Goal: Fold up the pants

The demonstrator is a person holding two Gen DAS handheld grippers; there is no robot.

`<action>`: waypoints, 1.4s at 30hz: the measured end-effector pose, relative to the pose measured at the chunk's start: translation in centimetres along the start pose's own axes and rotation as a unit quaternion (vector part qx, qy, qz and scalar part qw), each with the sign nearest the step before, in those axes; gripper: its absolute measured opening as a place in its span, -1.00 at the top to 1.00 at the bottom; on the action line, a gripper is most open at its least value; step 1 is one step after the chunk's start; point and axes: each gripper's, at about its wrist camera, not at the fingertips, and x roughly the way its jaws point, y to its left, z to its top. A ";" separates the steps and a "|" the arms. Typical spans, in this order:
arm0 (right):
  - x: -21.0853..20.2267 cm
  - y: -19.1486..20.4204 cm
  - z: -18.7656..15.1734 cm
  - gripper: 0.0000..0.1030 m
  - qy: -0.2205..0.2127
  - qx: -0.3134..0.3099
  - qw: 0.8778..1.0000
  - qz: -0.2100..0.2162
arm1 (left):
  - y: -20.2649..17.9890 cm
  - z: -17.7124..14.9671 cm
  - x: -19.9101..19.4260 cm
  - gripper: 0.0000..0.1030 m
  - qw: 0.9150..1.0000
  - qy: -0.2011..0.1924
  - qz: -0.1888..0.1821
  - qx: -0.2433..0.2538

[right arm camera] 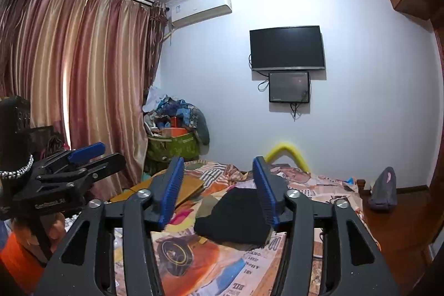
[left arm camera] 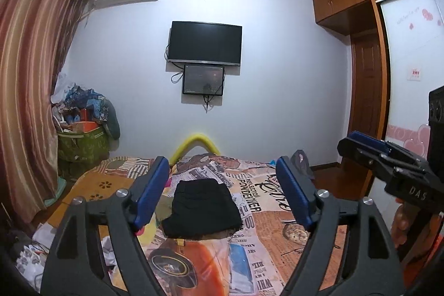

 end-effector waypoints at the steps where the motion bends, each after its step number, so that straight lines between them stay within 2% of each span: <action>1: -0.4 0.2 -0.1 -0.23 -0.002 0.001 1.000 -0.001 | 0.0 -0.1 -0.4 -0.63 1.000 -0.001 0.000 -0.001; 4: -1.0 0.5 -0.5 -0.43 -0.003 0.007 1.000 -0.006 | -0.2 -0.6 -1.3 -0.85 1.000 -0.008 0.006 -0.003; 7: -1.4 0.8 -1.2 -0.67 -0.008 0.012 1.000 -0.021 | -0.3 -0.8 -1.5 -0.90 1.000 -0.004 0.007 -0.006; 9: -1.4 0.8 -1.4 -0.72 -0.007 0.017 1.000 -0.022 | -0.4 -1.0 -1.6 -0.92 1.000 -0.003 0.010 -0.004; 13: -1.8 0.6 -1.8 -0.95 -0.009 0.026 0.999 -0.034 | -0.4 -1.5 -1.6 -0.99 1.000 -0.004 0.016 -0.003; 18: -2.5 0.7 -2.1 -1.00 -0.010 0.026 0.999 -0.041 | -0.6 -1.9 -1.4 -0.99 1.000 0.002 0.018 0.001; 42: -3.2 1.2 -2.2 -1.00 0.000 0.021 0.998 -0.053 | -0.7 -2.3 -1.2 -0.99 1.000 0.009 0.010 0.001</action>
